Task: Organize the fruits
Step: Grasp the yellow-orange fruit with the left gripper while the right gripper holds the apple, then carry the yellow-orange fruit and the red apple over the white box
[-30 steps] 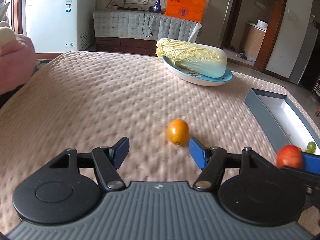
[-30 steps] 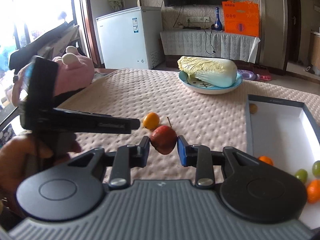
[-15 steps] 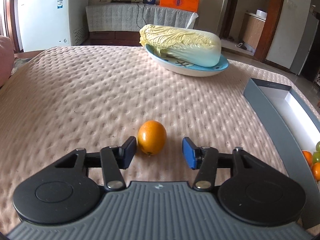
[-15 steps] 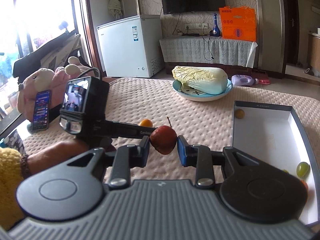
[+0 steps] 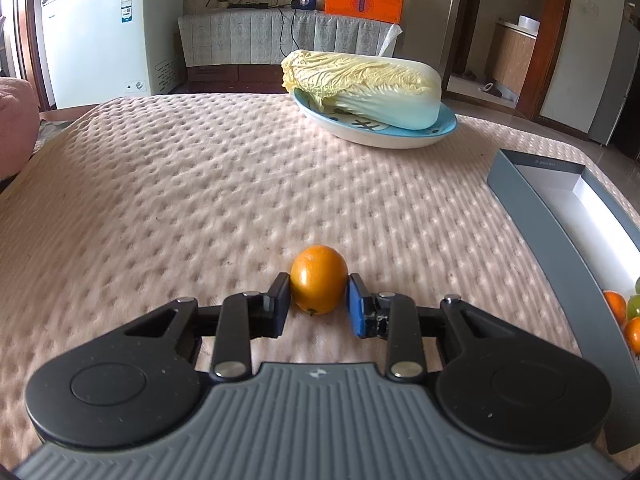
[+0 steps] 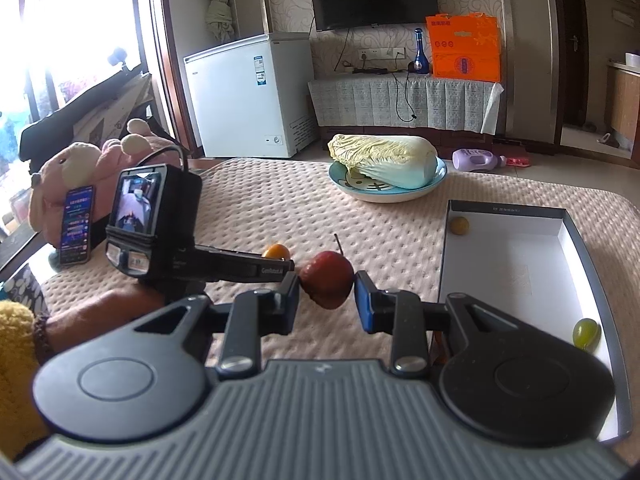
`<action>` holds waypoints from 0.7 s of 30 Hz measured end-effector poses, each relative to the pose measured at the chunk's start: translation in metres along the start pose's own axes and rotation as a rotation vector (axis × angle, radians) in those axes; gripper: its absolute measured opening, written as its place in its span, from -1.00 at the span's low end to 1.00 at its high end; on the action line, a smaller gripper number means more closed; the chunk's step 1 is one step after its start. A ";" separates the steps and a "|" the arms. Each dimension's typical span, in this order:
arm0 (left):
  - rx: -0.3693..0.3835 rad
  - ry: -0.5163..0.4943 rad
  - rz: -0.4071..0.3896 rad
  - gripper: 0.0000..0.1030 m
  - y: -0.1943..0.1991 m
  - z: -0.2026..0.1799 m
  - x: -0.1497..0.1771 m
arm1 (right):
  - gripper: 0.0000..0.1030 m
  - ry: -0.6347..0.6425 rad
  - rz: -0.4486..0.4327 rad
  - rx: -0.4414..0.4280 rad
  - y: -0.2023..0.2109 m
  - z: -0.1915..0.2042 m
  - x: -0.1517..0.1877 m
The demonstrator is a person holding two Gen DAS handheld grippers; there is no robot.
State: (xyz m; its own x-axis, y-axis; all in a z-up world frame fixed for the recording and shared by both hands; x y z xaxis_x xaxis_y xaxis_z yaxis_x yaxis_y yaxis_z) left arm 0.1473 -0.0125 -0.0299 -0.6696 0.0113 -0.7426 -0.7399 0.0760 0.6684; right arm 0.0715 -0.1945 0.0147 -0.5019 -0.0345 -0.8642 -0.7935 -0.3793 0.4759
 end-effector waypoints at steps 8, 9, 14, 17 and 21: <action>-0.013 -0.015 0.009 -0.32 0.023 -0.010 0.011 | -0.36 -0.020 0.018 0.000 0.001 -0.007 0.005; -0.013 -0.011 0.009 -0.32 0.027 -0.010 0.012 | -0.36 -0.024 0.020 0.003 0.001 -0.008 0.005; -0.027 0.004 -0.004 -0.32 0.058 -0.013 0.020 | -0.36 -0.038 0.043 0.014 0.004 -0.015 0.012; -0.030 0.027 -0.003 -0.32 0.079 -0.014 0.029 | -0.36 -0.059 0.047 0.011 0.011 -0.017 0.017; -0.036 0.045 -0.009 -0.32 0.107 -0.018 0.043 | -0.36 -0.066 0.020 -0.016 0.031 -0.010 0.020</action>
State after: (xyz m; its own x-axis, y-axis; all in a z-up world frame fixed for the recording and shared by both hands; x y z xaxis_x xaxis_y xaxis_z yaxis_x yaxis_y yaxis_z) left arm 0.0382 -0.0218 0.0103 -0.6645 -0.0340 -0.7465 -0.7472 0.0399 0.6634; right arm 0.0401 -0.2159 0.0102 -0.5398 0.0183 -0.8416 -0.7777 -0.3937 0.4902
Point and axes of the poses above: each gripper's, at about its wrist camera, not at the fingertips, and y roughly against the way its jaws point, z to its left, x to its underside, the point moved 3 cm from there along -y, roughly the way its jaws point, and after that the axes turned 2 degrees about -y, right-handed, at the moved point
